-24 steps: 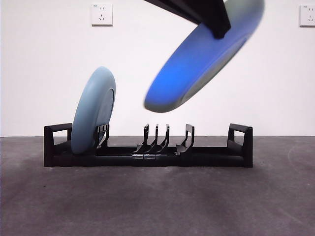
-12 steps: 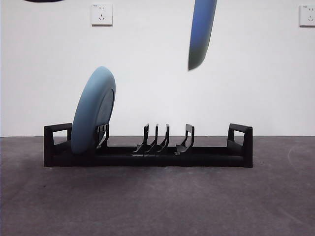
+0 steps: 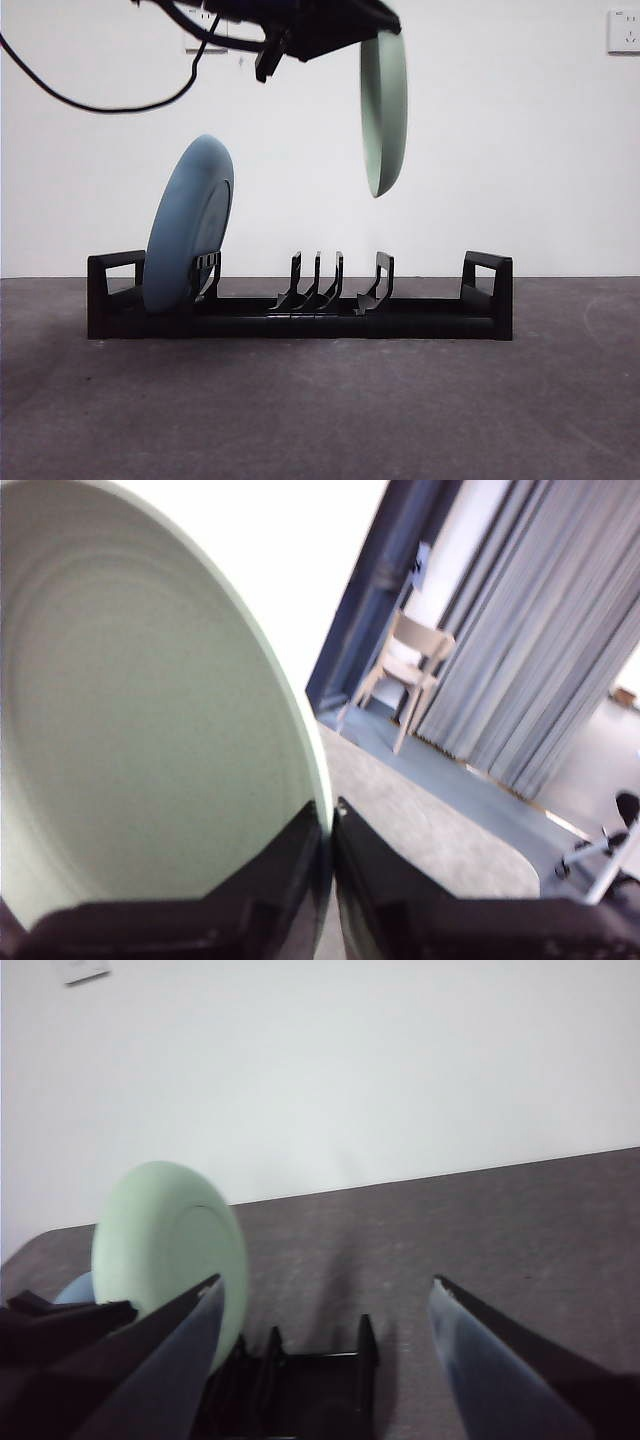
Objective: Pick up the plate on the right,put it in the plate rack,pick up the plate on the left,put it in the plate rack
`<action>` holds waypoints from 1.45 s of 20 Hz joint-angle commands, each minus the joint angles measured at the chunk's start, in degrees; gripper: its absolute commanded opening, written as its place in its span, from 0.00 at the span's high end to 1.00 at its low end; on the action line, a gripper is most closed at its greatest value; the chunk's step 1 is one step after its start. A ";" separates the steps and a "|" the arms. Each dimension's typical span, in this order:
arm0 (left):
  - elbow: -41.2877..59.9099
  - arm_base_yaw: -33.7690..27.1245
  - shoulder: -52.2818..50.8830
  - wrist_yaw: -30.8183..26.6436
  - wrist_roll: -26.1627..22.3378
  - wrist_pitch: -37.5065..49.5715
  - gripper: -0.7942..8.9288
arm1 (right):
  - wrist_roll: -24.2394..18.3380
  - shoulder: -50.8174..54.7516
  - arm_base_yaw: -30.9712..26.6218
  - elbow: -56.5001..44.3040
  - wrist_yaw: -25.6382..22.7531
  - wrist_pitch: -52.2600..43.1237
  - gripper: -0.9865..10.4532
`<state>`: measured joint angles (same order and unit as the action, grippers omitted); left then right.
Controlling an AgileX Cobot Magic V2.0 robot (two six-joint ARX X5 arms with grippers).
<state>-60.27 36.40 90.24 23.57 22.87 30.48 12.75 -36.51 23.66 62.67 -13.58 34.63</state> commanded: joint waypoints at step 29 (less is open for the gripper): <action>-0.13 -0.74 8.81 -3.63 -2.54 -0.17 0.93 | -1.68 -7.74 -0.04 -0.13 -0.33 -1.27 0.61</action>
<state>-60.29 35.44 98.80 19.68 21.61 29.08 11.97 -44.29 23.64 62.67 -13.69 34.00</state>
